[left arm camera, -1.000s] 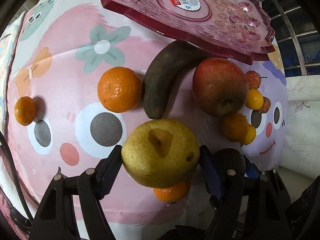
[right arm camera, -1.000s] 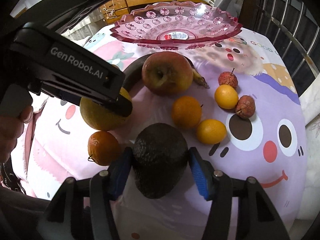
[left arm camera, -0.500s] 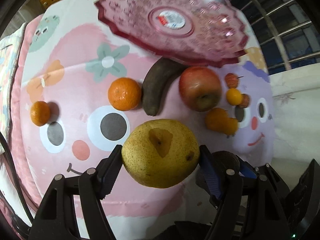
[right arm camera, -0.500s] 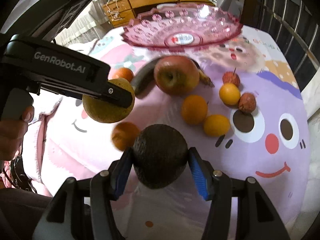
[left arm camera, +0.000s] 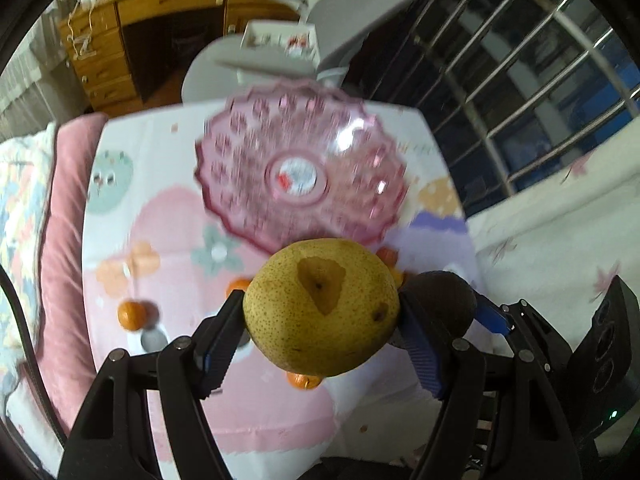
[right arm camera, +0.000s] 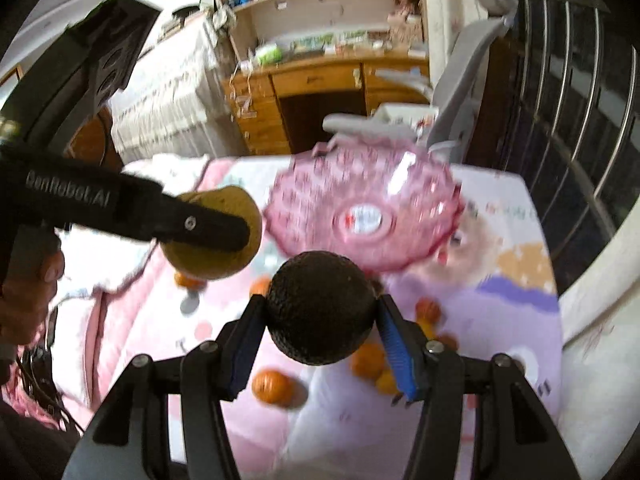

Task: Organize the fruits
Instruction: 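Carry the pear and avocado over the pink bowl and open both grippers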

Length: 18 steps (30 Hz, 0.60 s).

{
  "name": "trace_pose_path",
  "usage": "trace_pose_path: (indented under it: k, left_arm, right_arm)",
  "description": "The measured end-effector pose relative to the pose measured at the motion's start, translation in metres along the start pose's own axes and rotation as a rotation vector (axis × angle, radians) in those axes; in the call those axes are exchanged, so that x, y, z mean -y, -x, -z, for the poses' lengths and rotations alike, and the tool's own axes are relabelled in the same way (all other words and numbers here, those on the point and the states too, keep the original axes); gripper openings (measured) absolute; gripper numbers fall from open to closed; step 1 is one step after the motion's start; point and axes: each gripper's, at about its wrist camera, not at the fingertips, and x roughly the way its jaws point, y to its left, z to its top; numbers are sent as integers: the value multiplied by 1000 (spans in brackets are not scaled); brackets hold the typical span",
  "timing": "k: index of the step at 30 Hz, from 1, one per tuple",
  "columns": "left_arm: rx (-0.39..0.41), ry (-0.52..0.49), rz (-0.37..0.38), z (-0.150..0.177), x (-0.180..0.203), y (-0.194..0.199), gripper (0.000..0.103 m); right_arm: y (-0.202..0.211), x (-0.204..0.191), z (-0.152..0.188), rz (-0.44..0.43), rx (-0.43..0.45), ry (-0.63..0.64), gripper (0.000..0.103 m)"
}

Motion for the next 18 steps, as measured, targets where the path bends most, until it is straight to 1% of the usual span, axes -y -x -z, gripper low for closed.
trace_pose_path:
  k: [4, 6, 9, 13, 16, 18]
  left_arm:
    - [90, 12, 5, -25, 1, 17, 73]
    - [128, 22, -10, -37, 1, 21, 73]
    - [180, 42, -36, -58, -2, 21, 73]
    - [204, 82, -56, -80, -13, 8, 73]
    - [197, 107, -79, -92, -21, -12, 73]
    - [182, 116, -93, -97, -24, -27, 73]
  right_arm:
    - [7, 10, -30, 13, 68, -6, 56]
    - [7, 18, -47, 19, 100, -17, 56]
    - [1, 31, -68, 32, 119, -40, 57]
    - [-17, 51, -91, 41, 137, -69, 57]
    - [-33, 65, -99, 52, 125, -89, 57]
    - [-49, 75, -102, 45, 102, -109, 57]
